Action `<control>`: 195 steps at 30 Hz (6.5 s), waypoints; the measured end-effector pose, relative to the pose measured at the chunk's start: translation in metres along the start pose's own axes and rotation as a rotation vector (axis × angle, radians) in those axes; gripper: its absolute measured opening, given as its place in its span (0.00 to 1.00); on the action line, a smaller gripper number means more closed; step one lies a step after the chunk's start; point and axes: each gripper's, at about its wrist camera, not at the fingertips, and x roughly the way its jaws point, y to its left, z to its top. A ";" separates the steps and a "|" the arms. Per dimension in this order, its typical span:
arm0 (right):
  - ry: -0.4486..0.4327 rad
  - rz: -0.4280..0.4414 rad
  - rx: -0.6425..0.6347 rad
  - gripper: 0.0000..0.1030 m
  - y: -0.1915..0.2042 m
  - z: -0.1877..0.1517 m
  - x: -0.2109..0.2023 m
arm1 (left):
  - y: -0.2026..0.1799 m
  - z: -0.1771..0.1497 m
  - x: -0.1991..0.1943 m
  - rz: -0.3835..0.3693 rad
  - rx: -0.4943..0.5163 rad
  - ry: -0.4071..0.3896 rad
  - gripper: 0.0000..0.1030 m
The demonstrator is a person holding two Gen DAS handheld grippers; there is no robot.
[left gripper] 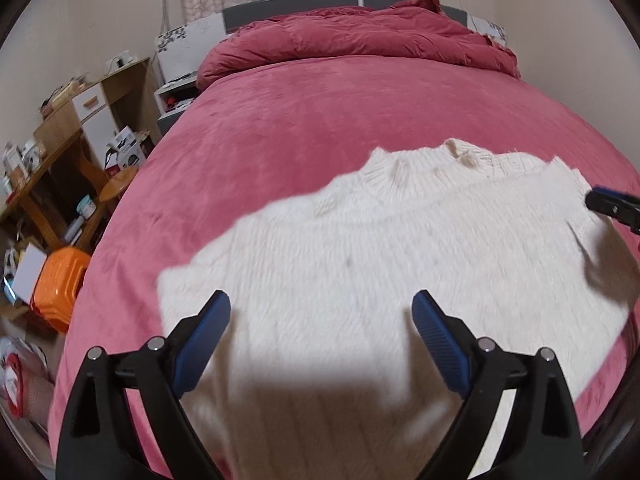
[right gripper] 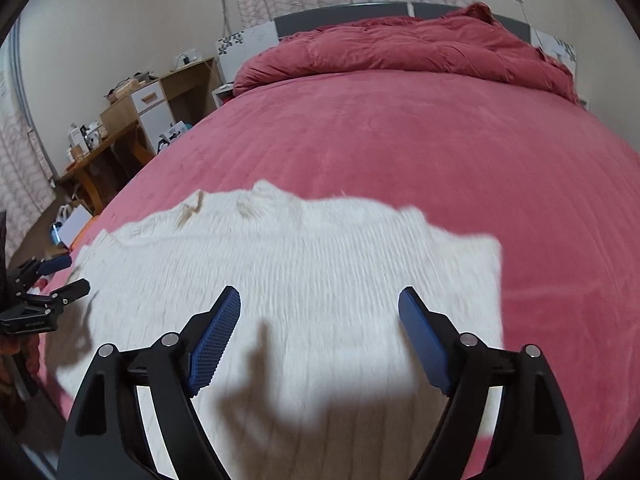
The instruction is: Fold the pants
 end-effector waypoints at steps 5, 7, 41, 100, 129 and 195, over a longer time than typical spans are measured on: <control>-0.019 -0.029 0.053 0.78 -0.007 -0.017 -0.018 | 0.019 -0.022 -0.001 -0.040 -0.110 0.015 0.91; -0.024 -0.043 0.083 0.78 -0.013 -0.023 -0.024 | 0.021 -0.025 -0.004 -0.052 -0.121 0.001 0.95; 0.082 0.290 0.496 0.57 -0.095 -0.042 0.033 | 0.042 -0.048 -0.004 -0.026 -0.195 -0.058 0.98; 0.066 0.117 -0.196 0.66 0.327 -0.028 0.054 | 0.165 -0.083 -0.016 -0.086 -0.716 -0.092 0.98; -0.062 0.215 -0.385 0.36 0.270 -0.099 0.006 | 0.098 -0.053 0.002 -0.556 -0.585 -0.013 0.89; 0.044 0.130 -0.170 0.60 0.190 -0.025 0.044 | 0.113 -0.076 -0.001 -0.307 -0.457 0.011 0.16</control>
